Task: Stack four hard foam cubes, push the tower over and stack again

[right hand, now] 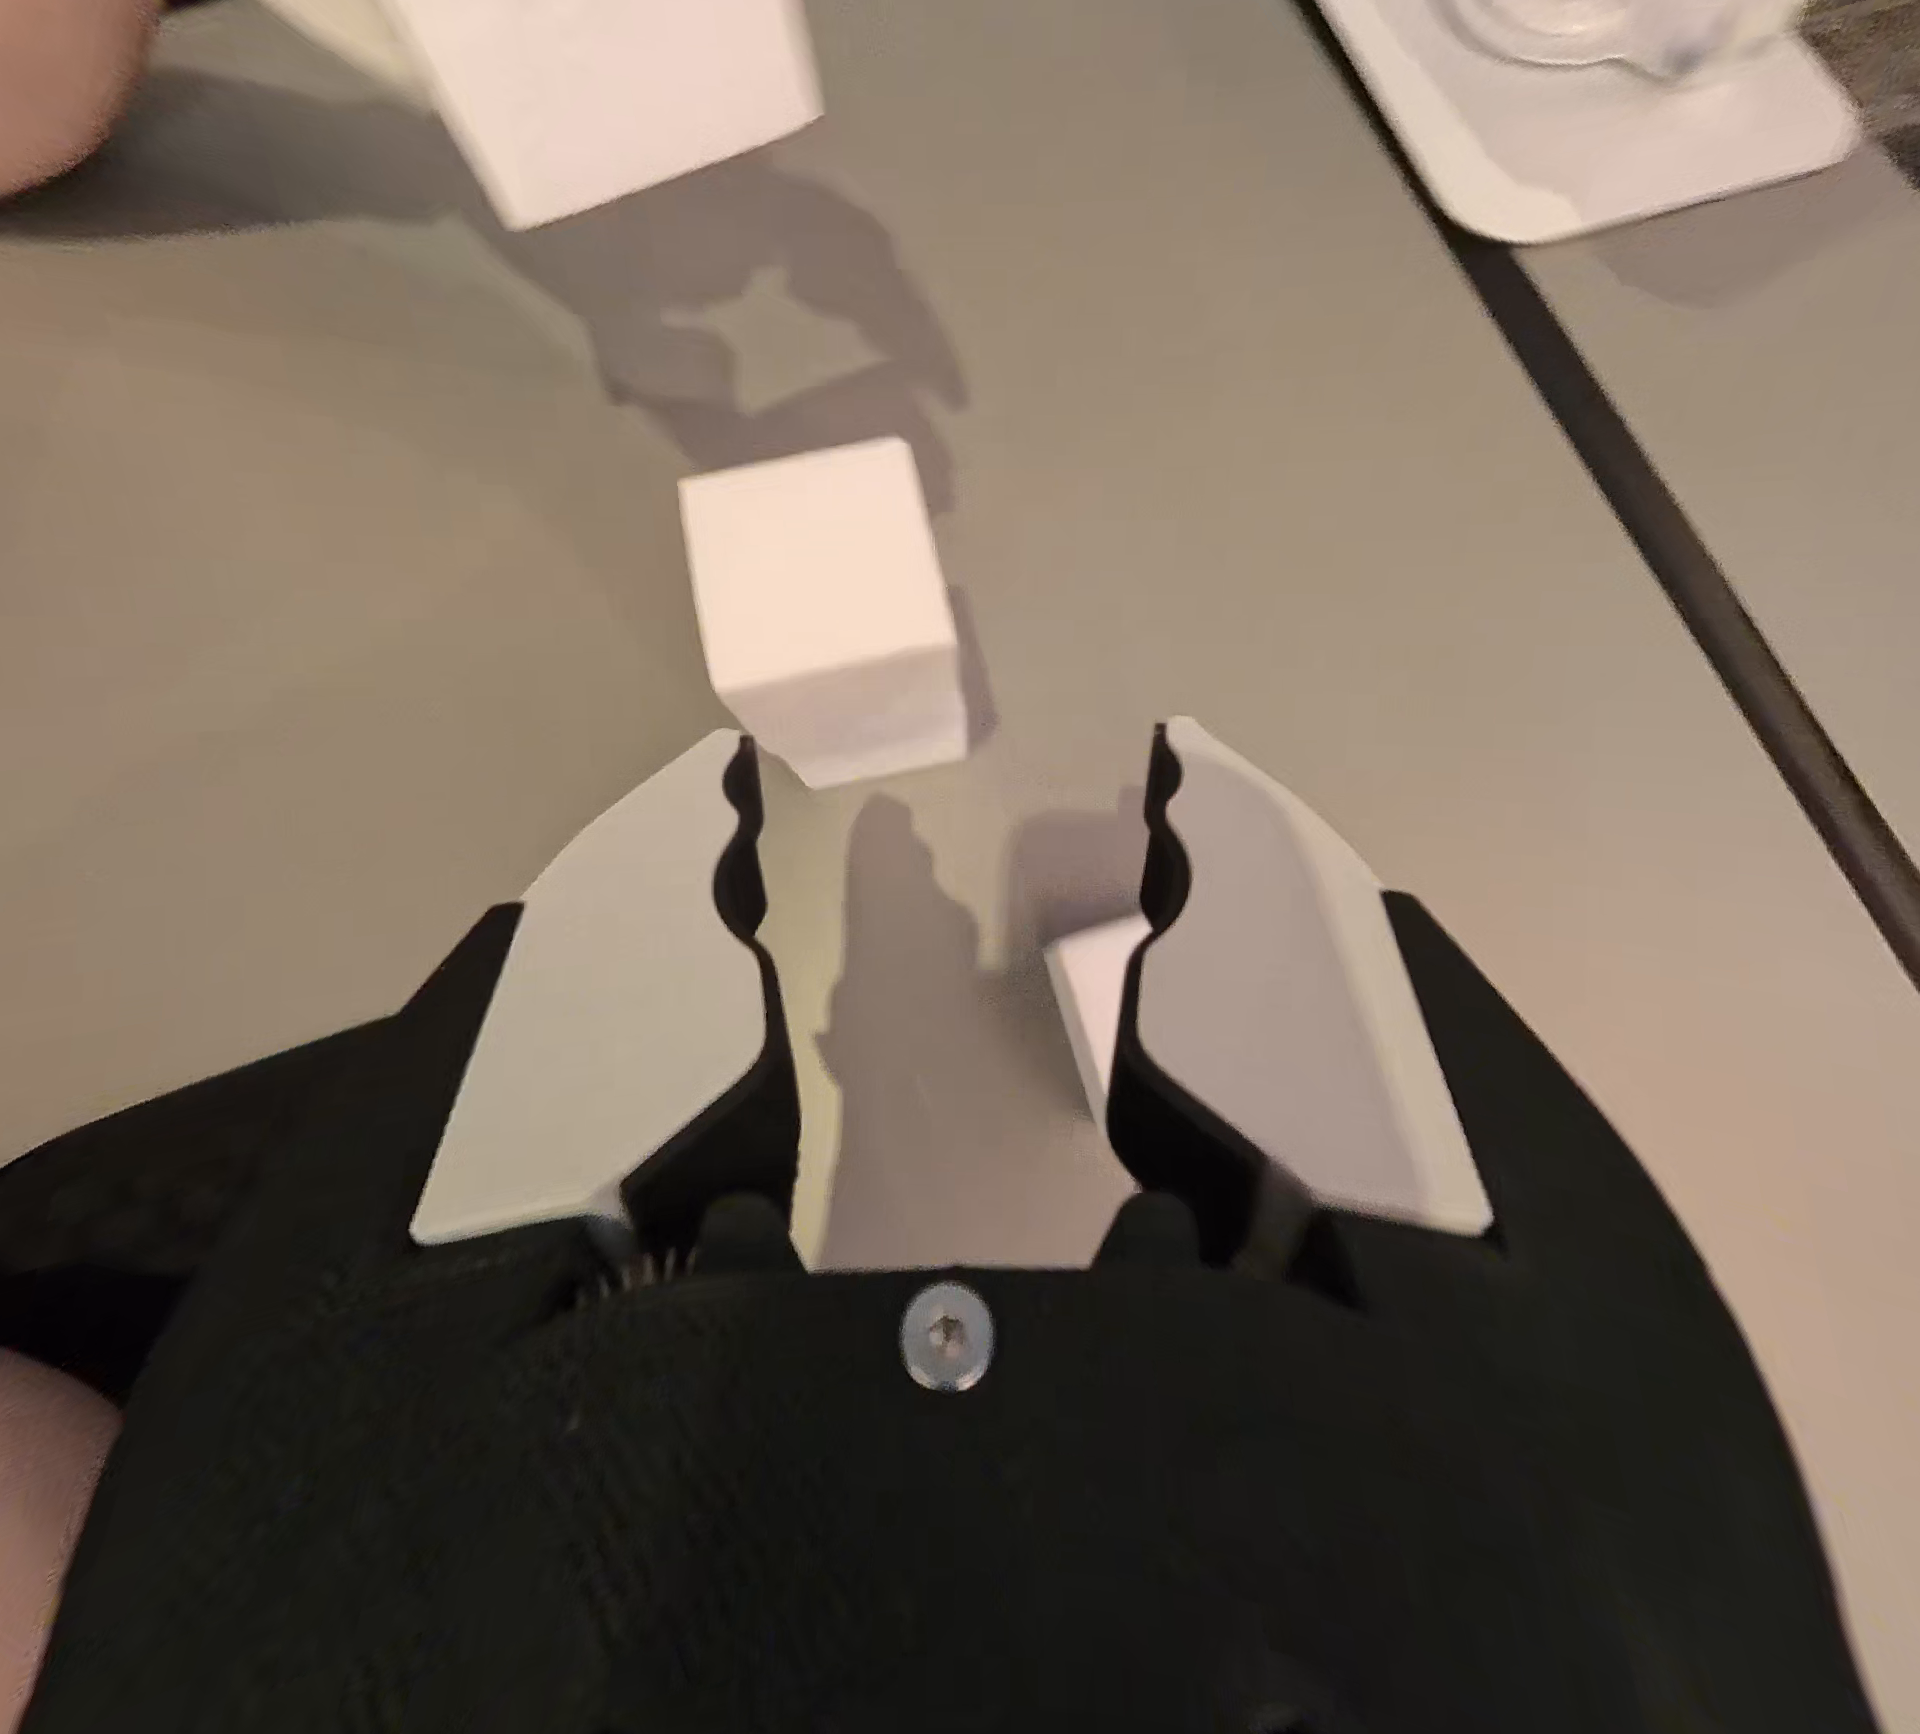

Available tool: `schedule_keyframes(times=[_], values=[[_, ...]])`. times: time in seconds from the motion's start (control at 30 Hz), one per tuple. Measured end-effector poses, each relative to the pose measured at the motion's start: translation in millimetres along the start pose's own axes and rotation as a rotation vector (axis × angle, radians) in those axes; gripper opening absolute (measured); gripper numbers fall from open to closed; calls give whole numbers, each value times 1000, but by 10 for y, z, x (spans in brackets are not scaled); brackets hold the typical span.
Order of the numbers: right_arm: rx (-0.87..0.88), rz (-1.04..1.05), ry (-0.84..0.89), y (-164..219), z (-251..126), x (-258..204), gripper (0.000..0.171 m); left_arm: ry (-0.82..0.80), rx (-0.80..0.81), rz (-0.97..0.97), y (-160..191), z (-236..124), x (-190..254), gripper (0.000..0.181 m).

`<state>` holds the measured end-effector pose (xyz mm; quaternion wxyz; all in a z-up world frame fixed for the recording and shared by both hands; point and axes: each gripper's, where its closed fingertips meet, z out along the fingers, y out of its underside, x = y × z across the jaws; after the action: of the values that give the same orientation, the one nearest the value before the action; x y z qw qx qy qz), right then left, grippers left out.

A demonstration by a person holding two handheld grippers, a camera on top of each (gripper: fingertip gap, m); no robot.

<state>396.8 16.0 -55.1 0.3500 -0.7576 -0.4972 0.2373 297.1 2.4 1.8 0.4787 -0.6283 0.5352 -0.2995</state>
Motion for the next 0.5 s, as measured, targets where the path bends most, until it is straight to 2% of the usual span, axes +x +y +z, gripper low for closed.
schedule_keyframes(times=[0.13, 0.23, 0.37, 0.5], values=[[176, 88, 92, 225, -351, 330, 71, 26, -59, 81, -24, 329, 150, 63], [275, 98, 154, 374, -443, 528, 74, 82, -117, 90, 54, 535, 244, 63], [253, 94, 128, 495, -306, 565, 76, 92, -179, 102, 187, 685, 208, 63], [112, 145, 94, 732, -26, 609, 79, 99, -177, 114, 198, 716, 175, 64]])
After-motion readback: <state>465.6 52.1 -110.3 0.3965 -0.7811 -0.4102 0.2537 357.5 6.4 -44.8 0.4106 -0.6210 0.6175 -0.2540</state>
